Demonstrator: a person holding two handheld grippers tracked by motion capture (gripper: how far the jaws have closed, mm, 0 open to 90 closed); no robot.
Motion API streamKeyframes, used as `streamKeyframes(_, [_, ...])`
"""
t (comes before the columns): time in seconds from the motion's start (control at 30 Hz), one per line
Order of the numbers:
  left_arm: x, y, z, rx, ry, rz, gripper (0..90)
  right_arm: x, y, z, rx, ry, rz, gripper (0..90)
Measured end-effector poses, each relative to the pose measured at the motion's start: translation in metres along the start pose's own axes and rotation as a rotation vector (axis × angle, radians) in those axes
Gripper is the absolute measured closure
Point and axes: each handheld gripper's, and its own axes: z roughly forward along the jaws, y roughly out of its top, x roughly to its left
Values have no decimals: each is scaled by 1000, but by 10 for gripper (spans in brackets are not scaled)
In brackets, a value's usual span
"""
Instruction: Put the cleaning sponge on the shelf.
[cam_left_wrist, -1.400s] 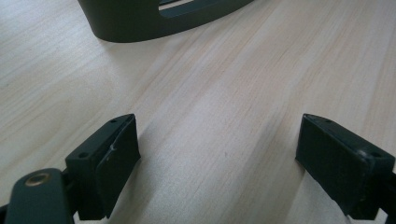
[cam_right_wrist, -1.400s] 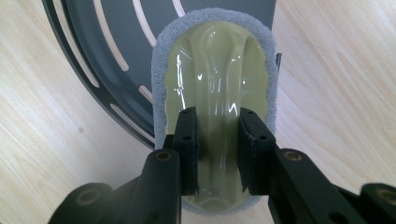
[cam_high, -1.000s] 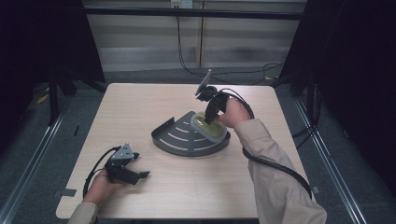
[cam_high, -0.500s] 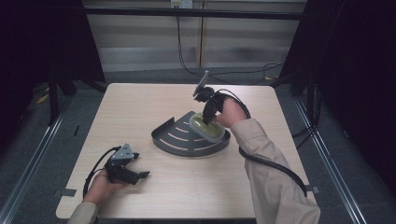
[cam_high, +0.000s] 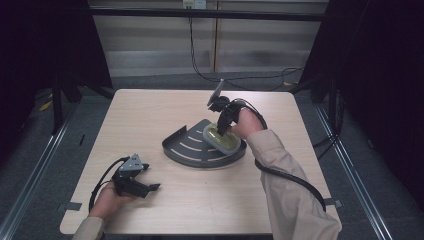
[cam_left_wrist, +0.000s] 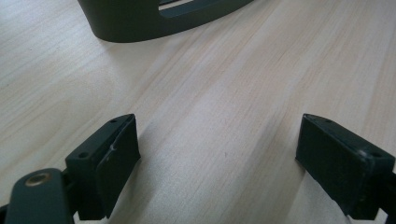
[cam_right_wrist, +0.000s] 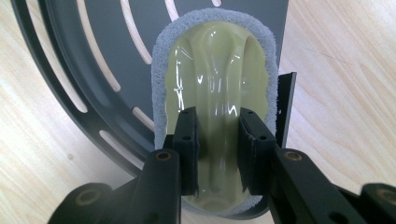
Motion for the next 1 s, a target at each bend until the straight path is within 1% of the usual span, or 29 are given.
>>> streamKeyframes(0.07, [0, 0, 0, 0, 0, 0, 127, -1, 0, 3, 1, -1, -4, 715])
streamKeyframes(0.13, [0, 0, 0, 1, 1, 0, 127, -1, 0, 4, 5, -1, 4, 715])
streamKeyframes(0.17, [0, 0, 0, 0, 1, 1, 127, -2, -1, 5, 1, 1, -3, 714])
streamKeyframes(0.2, [0, 0, 0, 0, 1, 0, 127, -2, -1, 6, 3, -5, 1, 714])
streamKeyframes(0.23, [0, 0, 0, 1, 1, 0, 127, -2, -1, 7, 2, 1, 11, 714])
streamKeyframes(0.33, [0, 0, 0, 1, 1, 0, 127, -4, -2, 10, 7, 1, 9, 714])
streamKeyframes(0.4, [0, 0, 0, 0, 1, 0, 127, -4, -3, 12, 10, 7, 16, 713])
streamKeyframes(0.43, [0, 0, 0, 0, 1, 0, 127, -4, -3, 13, 17, 7, 23, 714])
streamKeyframes(0.6, [0, 0, 0, 1, 1, 0, 127, -4, -3, 14, 6, -2, 25, 714])
streamKeyframes(0.67, [0, 0, 0, 0, 1, 0, 127, -4, -3, 15, 5, 5, 29, 714])
streamKeyframes(0.7, [0, 0, 0, 0, 1, 0, 127, -3, -2, 15, 7, -4, 33, 714])
streamKeyframes(0.77, [0, 0, 0, 0, 1, 0, 127, -4, -3, 16, 5, -5, 28, 714])
streamKeyframes(0.83, [0, 0, 0, 1, 1, -1, 127, -4, -3, 17, 12, -7, 40, 714])
streamKeyframes(1.0, [0, 0, 0, 1, 1, 0, 127, -6, -5, 19, 12, -11, 43, 713])
